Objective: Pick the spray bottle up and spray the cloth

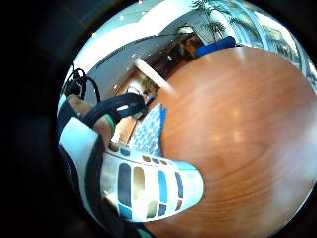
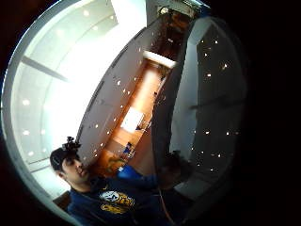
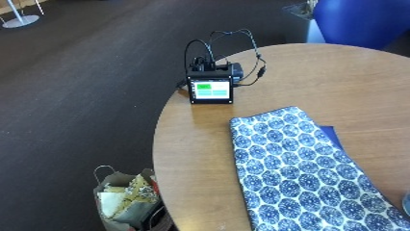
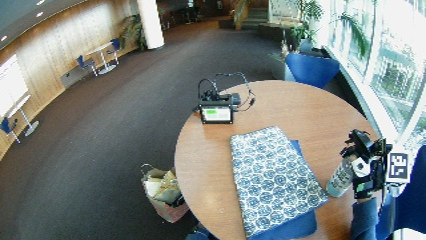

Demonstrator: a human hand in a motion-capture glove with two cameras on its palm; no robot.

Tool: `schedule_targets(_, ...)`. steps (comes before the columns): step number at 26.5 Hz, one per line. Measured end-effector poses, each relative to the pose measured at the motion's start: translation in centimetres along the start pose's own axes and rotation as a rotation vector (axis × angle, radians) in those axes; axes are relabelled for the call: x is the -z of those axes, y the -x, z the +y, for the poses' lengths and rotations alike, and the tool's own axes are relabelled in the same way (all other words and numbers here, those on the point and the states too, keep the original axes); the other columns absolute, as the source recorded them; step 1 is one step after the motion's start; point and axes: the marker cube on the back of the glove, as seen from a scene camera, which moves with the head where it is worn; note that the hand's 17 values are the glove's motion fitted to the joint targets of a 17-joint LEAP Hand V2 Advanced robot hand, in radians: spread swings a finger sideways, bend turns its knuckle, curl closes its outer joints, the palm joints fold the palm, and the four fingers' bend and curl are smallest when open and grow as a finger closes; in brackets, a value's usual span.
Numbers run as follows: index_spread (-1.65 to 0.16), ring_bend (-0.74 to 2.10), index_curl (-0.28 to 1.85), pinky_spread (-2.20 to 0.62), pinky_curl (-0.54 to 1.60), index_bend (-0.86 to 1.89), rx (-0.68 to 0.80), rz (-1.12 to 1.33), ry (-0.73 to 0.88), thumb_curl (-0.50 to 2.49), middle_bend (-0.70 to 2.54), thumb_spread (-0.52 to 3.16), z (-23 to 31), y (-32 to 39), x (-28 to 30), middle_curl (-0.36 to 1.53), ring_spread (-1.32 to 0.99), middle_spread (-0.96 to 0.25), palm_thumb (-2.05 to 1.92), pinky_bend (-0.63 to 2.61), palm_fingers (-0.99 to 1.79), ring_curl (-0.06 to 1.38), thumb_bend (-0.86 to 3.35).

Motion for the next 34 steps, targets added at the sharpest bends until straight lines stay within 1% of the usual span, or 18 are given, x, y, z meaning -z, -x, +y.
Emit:
schedule_targets(5,-0.31,0.68,0.17,-0.26,0.35,0.1,-0.024,0.085,0.015,0.61,0.67,0.67,-1.1,1.3,0.8,0.46,-0.21,-0.12,1.02,0.58,1.19,0.42,0.01)
schedule_targets(7,-0.31,0.67,0.18,-0.26,0.35,0.1,-0.049,0.154,0.05,0.62,0.67,0.65,-2.4,2.3,0.3,0.46,-0.21,-0.12,1.02,0.58,1.19,0.42,0.0)
schedule_targets(9,-0.31,0.67,0.18,-0.26,0.35,0.1,-0.073,0.228,0.123,0.64,0.66,0.64,-4.2,3.7,-0.9,0.46,-0.21,-0.12,1.02,0.57,1.2,0.42,-0.01)
schedule_targets(13,-0.3,0.66,0.19,-0.27,0.35,0.1,-0.14,0.387,0.396,0.66,0.66,0.61,-7.6,6.9,-5.2,0.47,-0.21,-0.12,1.03,0.55,1.21,0.42,-0.02)
schedule_targets(16,-0.3,0.65,0.2,-0.27,0.35,0.11,-0.213,0.556,0.618,0.68,0.65,0.58,-8.8,7.9,-9.4,0.47,-0.21,-0.12,1.03,0.54,1.21,0.43,-0.02)
schedule_targets(18,-0.3,0.65,0.21,-0.27,0.35,0.1,-0.297,0.704,0.786,0.69,0.65,0.57,-9.3,7.2,-12.6,0.47,-0.21,-0.12,1.02,0.54,1.22,0.43,-0.02)
schedule_targets(20,-0.29,0.65,0.21,-0.27,0.35,0.11,-0.413,0.826,0.943,0.7,0.65,0.56,-9.7,5.6,-15.5,0.47,-0.21,-0.12,1.02,0.53,1.22,0.43,-0.02)
schedule_targets(22,-0.29,0.64,0.22,-0.27,0.36,0.11,-0.504,0.896,1.041,0.71,0.64,0.55,-10.2,4.0,-16.9,0.47,-0.21,-0.12,1.02,0.53,1.22,0.43,-0.02)
schedule_targets(25,-0.27,0.64,0.22,-0.26,0.36,0.1,-0.578,0.977,1.099,0.72,0.64,0.54,-11.5,2.5,-17.2,0.47,-0.21,-0.12,1.02,0.53,1.22,0.43,-0.02)
schedule_targets(28,-0.25,0.63,0.23,-0.26,0.36,0.11,-0.629,1.043,1.104,0.73,0.63,0.52,-12.6,1.7,-16.8,0.47,-0.21,-0.12,1.02,0.52,1.22,0.43,-0.02)
schedule_targets(32,-0.24,0.63,0.24,-0.25,0.36,0.11,-0.664,1.069,1.102,0.75,0.63,0.51,-13.0,1.7,-17.0,0.48,-0.21,-0.12,1.02,0.52,1.21,0.43,-0.02)
schedule_targets(34,-0.23,0.62,0.24,-0.25,0.36,0.1,-0.655,1.057,1.097,0.75,0.63,0.5,-13.1,2.1,-17.3,0.47,-0.21,-0.13,1.01,0.52,1.21,0.43,-0.02)
